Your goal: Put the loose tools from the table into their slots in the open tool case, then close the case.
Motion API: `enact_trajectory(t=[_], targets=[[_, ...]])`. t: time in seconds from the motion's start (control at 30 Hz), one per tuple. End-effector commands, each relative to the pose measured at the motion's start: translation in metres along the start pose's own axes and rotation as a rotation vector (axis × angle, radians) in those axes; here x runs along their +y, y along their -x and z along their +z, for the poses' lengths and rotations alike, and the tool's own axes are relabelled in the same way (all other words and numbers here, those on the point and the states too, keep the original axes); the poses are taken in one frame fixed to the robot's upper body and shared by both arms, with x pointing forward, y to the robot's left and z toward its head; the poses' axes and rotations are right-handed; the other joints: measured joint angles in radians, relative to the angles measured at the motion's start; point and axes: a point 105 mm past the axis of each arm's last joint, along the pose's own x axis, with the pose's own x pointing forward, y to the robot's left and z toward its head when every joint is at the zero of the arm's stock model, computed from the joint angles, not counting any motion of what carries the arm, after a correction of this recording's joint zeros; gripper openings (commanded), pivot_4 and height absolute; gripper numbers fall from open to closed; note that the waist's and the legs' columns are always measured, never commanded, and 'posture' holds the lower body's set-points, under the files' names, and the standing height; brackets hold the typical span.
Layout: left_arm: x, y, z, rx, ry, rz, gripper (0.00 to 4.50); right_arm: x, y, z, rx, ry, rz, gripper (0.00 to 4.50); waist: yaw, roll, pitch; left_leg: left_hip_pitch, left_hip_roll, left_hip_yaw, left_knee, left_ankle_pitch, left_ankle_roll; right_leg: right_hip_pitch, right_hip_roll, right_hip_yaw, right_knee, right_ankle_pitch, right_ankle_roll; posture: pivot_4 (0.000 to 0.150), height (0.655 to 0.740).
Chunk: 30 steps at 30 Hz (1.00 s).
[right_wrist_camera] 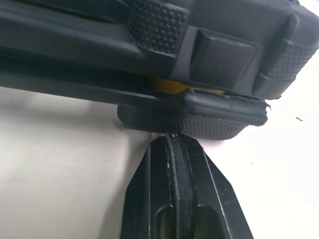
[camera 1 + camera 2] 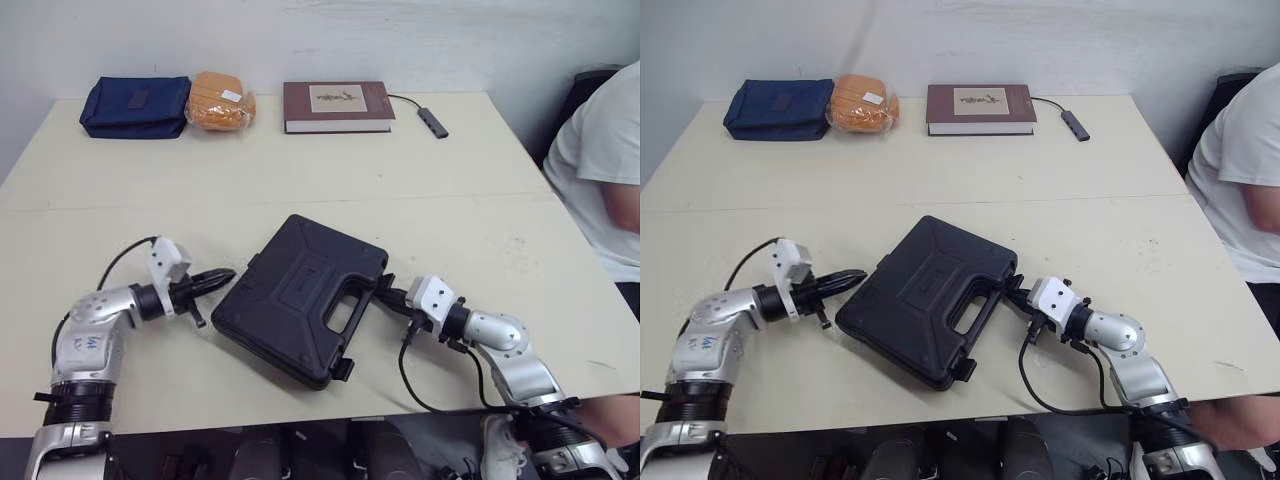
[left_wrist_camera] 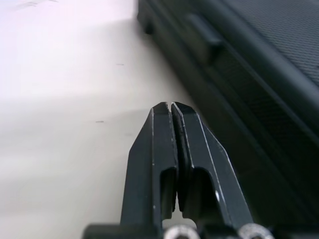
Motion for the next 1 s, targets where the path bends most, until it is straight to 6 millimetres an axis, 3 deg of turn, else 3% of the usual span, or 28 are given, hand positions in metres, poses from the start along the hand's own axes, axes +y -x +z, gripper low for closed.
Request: enact_trajectory(t=[0.03,0.13,0.23,0.4,0.53,0.67,0.73,1.0], targets=[[0.009,0.014,0.064,-0.173,-0.113,-0.038,0.04,-0.003,0.026,0.004,0.041,0.054,-0.002,0.00,0.000,0.000,0.000,0.000,0.000,0.000,0.000,0.000,0.000,0.000,0.000,0.000,0.000,0.000,0.000,0.150,0.7400],[-0.012,0.001,0.098,-0.252,-0.173,-0.166,0.04,-0.005,0.042,0.004,0.057,0.058,-0.024,0.00,0.004,0.001,0.000,0.000,0.000,0.000,-0.001,0.000,0.000,0.000,0.000,0.000,-0.001,0.000,0.000,0.150,0.7400],[-0.047,-0.028,0.120,-0.282,-0.245,-0.314,0.04,-0.003,0.056,0.006,0.063,0.038,-0.057,0.00,0.023,0.001,0.001,-0.003,-0.001,-0.003,0.000,0.000,0.000,0.000,-0.001,-0.003,-0.001,0.000,0.000,0.150,0.7400],[-0.076,-0.060,0.126,-0.257,-0.277,-0.427,0.04,-0.005,0.067,0.008,0.063,0.005,-0.127,0.00,0.026,0.002,0.001,-0.001,-0.002,-0.001,0.000,0.000,0.001,0.002,0.001,-0.002,-0.001,0.001,0.002,0.150,0.7400],[-0.102,-0.099,0.122,-0.163,-0.388,-0.501,0.04,-0.010,0.070,0.008,0.071,-0.008,-0.183,0.00,0.026,0.002,0.001,0.000,0.000,0.003,0.000,0.000,0.002,0.000,0.005,-0.002,-0.001,0.001,0.001,0.150,0.7400],[-0.109,-0.131,0.137,-0.128,-0.339,-0.484,0.04,-0.009,0.071,0.007,0.082,-0.027,-0.203,0.00,0.038,0.002,0.001,-0.001,-0.003,0.003,0.001,0.001,0.004,0.000,0.005,-0.002,-0.001,0.001,0.002,0.150,0.7400],[-0.112,-0.147,0.124,-0.049,-0.365,-0.495,0.04,-0.005,0.069,0.008,0.078,-0.042,-0.200,0.00,0.039,0.002,0.001,-0.002,-0.003,0.003,0.002,0.002,0.005,0.000,0.004,-0.002,-0.001,0.001,0.003,0.150,0.7400],[-0.123,-0.176,0.082,0.109,-0.345,-0.523,0.04,0.001,0.061,0.016,0.052,-0.052,-0.210,0.00,0.036,0.003,0.001,-0.001,-0.002,0.005,0.002,0.002,0.005,-0.001,0.004,-0.003,-0.001,0.001,0.002,0.150,0.7400]])
